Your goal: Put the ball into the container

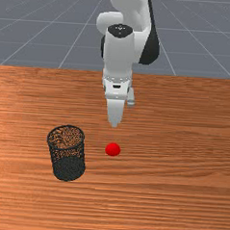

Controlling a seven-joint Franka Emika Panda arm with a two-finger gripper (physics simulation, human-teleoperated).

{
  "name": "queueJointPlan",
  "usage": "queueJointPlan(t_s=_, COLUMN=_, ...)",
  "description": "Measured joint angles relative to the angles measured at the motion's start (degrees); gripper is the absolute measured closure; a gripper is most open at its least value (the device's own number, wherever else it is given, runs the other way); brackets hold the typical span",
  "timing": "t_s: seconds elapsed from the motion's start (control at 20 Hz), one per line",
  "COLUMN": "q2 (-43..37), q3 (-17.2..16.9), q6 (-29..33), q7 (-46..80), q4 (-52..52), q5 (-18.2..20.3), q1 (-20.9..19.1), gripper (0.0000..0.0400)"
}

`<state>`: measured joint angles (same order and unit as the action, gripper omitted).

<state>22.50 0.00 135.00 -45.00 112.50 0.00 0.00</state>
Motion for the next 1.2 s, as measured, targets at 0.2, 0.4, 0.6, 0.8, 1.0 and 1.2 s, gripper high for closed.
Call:
queueJointPlan(t_s=0.2, q2=0.0, q3=0.0, q6=0.0, q7=0.0, q4=0.0, q5=0.0, q1=0.0, gripper=0.0346)
queueJointPlan(t_s=0.4, q2=0.17, q3=-0.04, q6=-0.66, q7=-0.17, q4=-0.39, q5=-0.01, q1=-0.08, gripper=0.0082)
queueJointPlan(t_s=0.6, q2=0.63, q3=-0.12, q6=-1.85, q7=-0.46, q4=-1.21, q5=0.02, q1=-0.31, gripper=0.0011)
queueJointPlan(t_s=0.8, q2=4.24, q3=-0.13, q6=-3.56, q7=-0.44, q4=-3.8, q5=0.0, q1=-0.3, gripper=0.0001)
queueJointPlan(t_s=1.0, q2=6.63, q3=-0.13, q6=-0.12, q7=-0.45, q4=-3.08, q5=0.01, q1=-0.31, gripper=0.0)
queueJointPlan(t_s=1.2, q2=8.97, q3=-0.13, q6=-0.9, q7=-0.44, q4=-4.64, q5=0.0, q1=-0.3, gripper=0.0)
